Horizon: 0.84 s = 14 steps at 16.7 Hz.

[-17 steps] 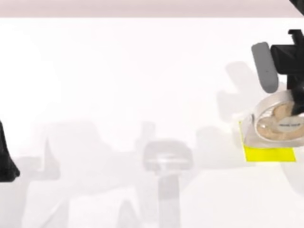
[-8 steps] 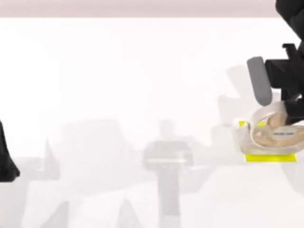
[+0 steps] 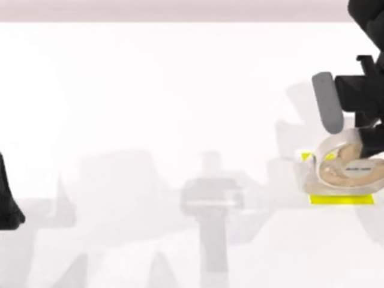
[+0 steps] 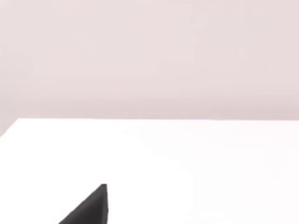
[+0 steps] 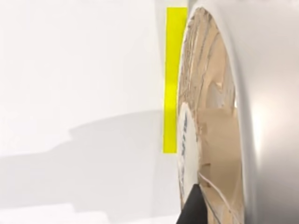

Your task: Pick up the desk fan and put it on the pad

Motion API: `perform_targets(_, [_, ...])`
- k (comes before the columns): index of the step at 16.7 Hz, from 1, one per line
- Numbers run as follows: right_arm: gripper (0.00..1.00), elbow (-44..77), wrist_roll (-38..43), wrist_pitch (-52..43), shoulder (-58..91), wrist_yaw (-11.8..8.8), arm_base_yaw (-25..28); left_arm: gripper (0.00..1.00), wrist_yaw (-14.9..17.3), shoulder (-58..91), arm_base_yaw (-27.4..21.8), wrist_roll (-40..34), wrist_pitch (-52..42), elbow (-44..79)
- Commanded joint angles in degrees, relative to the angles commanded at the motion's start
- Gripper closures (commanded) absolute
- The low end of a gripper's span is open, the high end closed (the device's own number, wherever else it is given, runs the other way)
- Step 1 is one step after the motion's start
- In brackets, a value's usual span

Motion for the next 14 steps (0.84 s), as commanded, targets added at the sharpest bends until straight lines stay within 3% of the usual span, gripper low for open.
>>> perform_targets(8, [0.02,0.0,0.0,0.0,0.0,0.0,0.0,0.00,0.0,0.0,0.0,0.0,0.0,0.0])
perform_targets(14, [0.00,0.0,0.0,0.0,0.0,0.0,0.0,0.00,0.0,0.0,0.0,0.0,0.0,0.0])
